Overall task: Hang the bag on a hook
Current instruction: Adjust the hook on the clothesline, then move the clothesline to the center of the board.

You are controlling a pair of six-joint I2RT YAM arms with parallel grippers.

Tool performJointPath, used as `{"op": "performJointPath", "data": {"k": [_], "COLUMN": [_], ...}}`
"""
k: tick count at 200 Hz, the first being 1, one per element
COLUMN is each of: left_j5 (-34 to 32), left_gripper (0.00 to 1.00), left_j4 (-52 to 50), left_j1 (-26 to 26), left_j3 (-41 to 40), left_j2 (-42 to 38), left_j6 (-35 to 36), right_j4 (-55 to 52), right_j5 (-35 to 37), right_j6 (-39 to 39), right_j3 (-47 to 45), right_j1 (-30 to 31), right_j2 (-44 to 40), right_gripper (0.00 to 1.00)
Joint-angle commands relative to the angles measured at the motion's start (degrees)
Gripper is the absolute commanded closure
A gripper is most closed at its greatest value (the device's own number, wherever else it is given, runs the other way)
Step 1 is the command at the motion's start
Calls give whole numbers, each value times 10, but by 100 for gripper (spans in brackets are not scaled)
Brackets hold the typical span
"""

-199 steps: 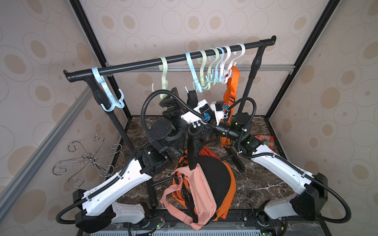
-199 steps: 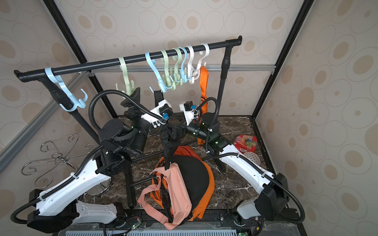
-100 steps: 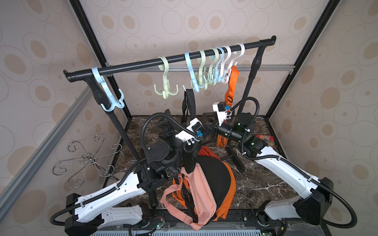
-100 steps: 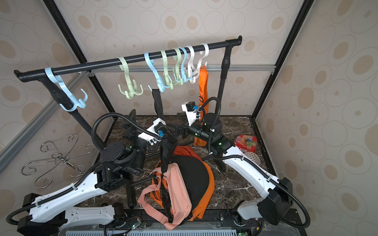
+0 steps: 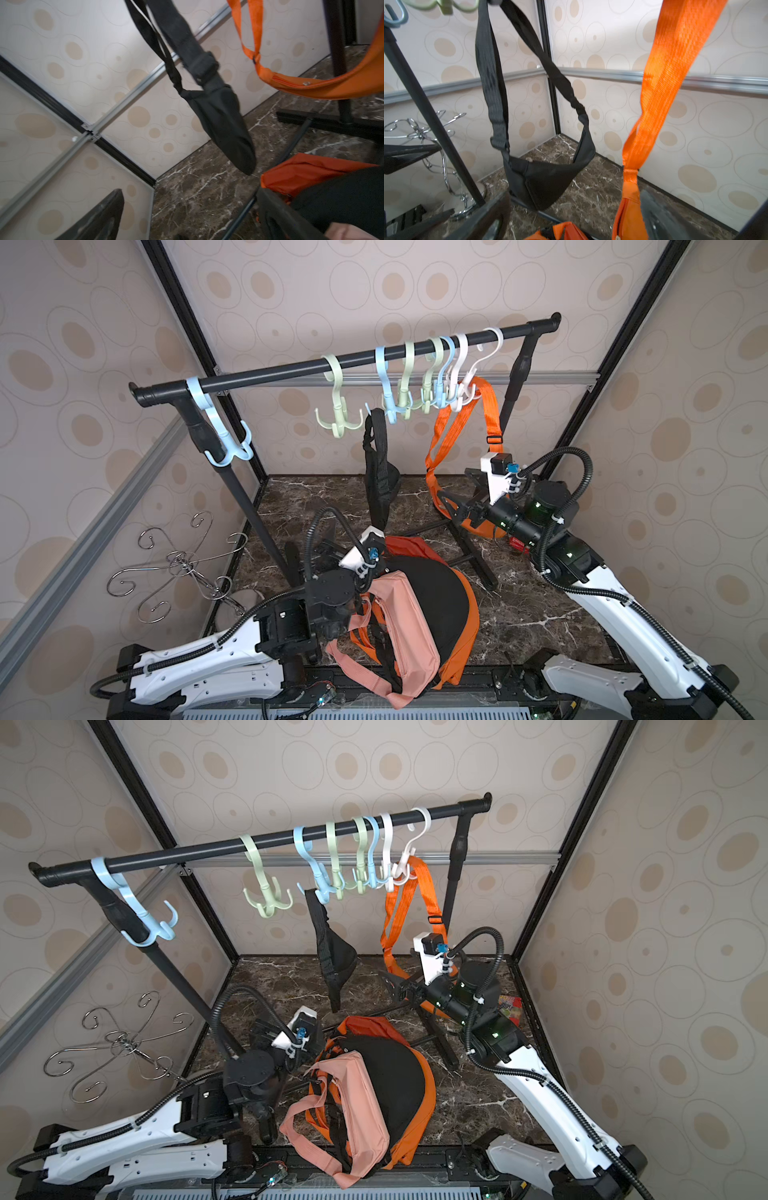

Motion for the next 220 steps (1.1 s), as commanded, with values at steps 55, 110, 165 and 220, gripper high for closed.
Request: {"op": "performJointPath", "data": {"k": [55, 110, 165, 220], "left_j5": [0, -119, -155, -226], "left_gripper": [0, 0, 0, 0], "left_j4": [-67, 13, 207, 561], "left_j1": [-78, -174, -209, -209], "left_j3": [-61, -63, -71, -147], "left_j2": [-101, -136, -178, -202], "left_j6": [-271, -155, 80, 345], "right_j4": [-46, 119, 208, 8], "right_j5": [-356, -417, -403, -69], "right_j6": [35, 187, 259, 108], "right_j3": [-16, -10, 40, 44], "right_j1": [-47, -128, -173, -182], "right_j2": [-34, -32, 33, 8], "right_gripper": [2, 2, 2, 1]}}
